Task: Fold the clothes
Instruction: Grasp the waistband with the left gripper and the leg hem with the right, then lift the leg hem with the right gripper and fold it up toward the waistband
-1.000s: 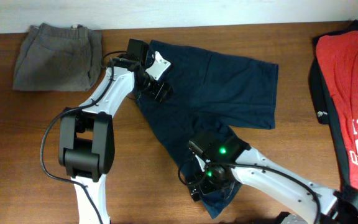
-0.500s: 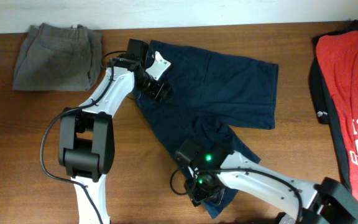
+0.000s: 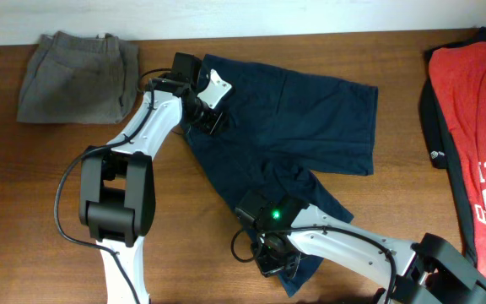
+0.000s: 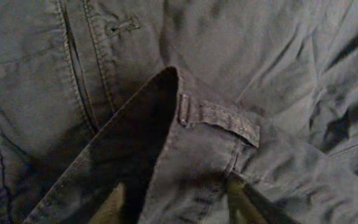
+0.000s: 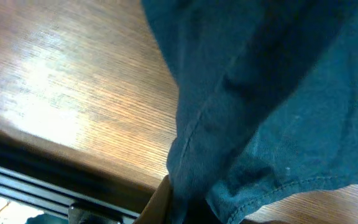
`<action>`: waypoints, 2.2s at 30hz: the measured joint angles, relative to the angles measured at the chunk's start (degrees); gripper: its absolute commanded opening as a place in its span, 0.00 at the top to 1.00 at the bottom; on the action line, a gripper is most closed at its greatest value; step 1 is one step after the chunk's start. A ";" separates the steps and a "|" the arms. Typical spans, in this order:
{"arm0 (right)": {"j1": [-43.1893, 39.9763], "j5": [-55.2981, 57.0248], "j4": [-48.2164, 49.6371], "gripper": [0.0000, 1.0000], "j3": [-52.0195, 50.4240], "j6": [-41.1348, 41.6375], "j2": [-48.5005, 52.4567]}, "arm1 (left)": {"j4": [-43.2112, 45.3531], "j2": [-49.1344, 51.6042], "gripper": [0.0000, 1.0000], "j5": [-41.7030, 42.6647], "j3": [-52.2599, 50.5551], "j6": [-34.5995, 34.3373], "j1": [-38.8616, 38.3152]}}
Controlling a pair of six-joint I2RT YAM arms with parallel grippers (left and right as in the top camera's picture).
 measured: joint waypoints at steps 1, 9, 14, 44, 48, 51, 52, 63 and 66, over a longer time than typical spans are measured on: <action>0.00 0.31 -0.02 0.96 0.00 0.39 0.02 | 0.02 0.00 0.72 0.00 0.00 0.07 0.02; 0.00 1.11 -1.14 0.96 0.61 1.95 0.09 | 0.68 0.00 0.96 0.04 0.00 0.31 0.02; 0.00 1.20 -1.53 0.96 2.12 2.25 0.15 | 0.63 0.00 0.99 0.07 0.28 0.00 0.02; -4.94 25.73 -22.10 0.96 15.47 15.85 -10.16 | -9.11 -11.72 0.99 1.68 2.95 -15.17 10.54; -6.82 28.76 -24.17 0.96 17.66 16.44 -10.97 | -12.24 -13.92 0.99 1.31 2.95 -15.32 10.56; -7.02 30.36 -25.27 0.96 19.98 16.52 -11.96 | -14.78 -16.79 0.99 -0.22 2.95 -16.13 10.56; -7.02 30.69 -25.51 0.96 20.61 16.59 -12.28 | -15.87 -17.84 0.99 -0.90 2.95 -16.48 10.58; -7.02 33.81 -26.23 0.96 25.64 17.27 -16.76 | -24.17 -24.22 0.99 -4.92 3.17 -20.61 10.58; -7.02 35.91 -25.97 0.96 28.00 17.31 -17.59 | -24.65 -24.22 0.99 -5.81 3.17 -22.05 10.62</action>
